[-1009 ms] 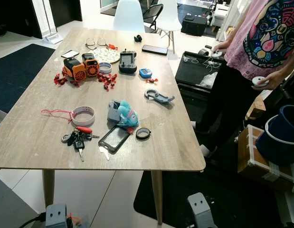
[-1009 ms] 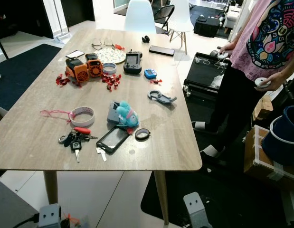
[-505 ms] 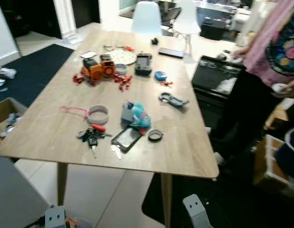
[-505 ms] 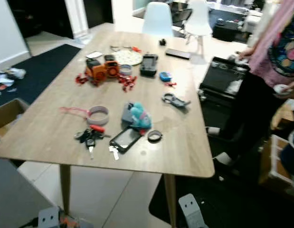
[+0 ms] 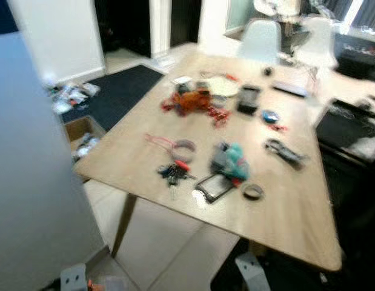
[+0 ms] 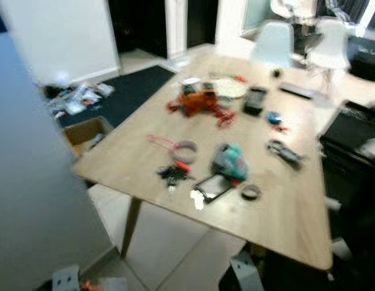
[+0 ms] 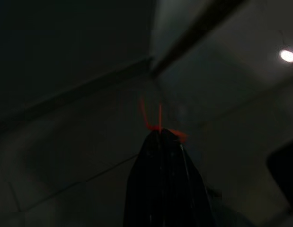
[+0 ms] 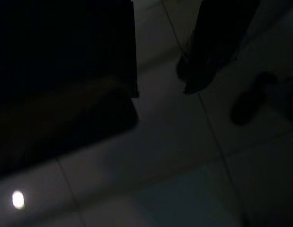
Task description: Hang keys on a hook
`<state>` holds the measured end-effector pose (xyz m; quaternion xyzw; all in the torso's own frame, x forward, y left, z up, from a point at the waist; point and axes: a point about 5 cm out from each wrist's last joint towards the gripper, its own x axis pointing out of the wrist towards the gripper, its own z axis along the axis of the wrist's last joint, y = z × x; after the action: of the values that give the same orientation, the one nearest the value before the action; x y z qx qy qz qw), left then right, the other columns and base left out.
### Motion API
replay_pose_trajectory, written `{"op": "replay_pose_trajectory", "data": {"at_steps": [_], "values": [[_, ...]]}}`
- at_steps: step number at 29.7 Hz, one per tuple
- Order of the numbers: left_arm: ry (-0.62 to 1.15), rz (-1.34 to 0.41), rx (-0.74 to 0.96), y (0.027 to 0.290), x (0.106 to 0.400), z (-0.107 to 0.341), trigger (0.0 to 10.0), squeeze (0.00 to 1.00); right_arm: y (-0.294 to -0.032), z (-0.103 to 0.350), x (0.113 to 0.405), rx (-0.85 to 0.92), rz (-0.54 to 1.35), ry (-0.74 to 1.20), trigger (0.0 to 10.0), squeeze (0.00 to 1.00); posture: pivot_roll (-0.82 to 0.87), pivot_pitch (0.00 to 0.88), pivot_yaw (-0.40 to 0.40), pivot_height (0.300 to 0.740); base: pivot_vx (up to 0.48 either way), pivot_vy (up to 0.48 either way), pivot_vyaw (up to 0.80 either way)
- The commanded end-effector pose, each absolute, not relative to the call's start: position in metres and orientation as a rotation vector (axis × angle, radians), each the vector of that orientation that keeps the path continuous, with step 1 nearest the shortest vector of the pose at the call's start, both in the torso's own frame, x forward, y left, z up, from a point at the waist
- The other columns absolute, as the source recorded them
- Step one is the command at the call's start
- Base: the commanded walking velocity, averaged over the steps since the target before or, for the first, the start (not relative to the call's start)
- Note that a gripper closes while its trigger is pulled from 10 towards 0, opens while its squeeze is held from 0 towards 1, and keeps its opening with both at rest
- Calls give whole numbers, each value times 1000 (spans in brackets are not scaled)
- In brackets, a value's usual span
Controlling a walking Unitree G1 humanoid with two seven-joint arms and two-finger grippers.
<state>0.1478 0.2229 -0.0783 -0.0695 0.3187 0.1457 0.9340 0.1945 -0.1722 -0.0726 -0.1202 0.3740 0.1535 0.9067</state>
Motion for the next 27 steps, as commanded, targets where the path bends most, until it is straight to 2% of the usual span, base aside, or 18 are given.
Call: {"op": "replay_pose_trajectory", "data": {"at_steps": [1,27], "values": [[675,263,-113,221,145,-80,10000,0,-180,-78,185,-255,302,816,10000,0,57,75,-76,740,0,0,800],[677,131,-49,203,167,-76,10000,0,-179,-75,192,-193,205,796,10000,0,63,80,-67,740,0,0,800]]}}
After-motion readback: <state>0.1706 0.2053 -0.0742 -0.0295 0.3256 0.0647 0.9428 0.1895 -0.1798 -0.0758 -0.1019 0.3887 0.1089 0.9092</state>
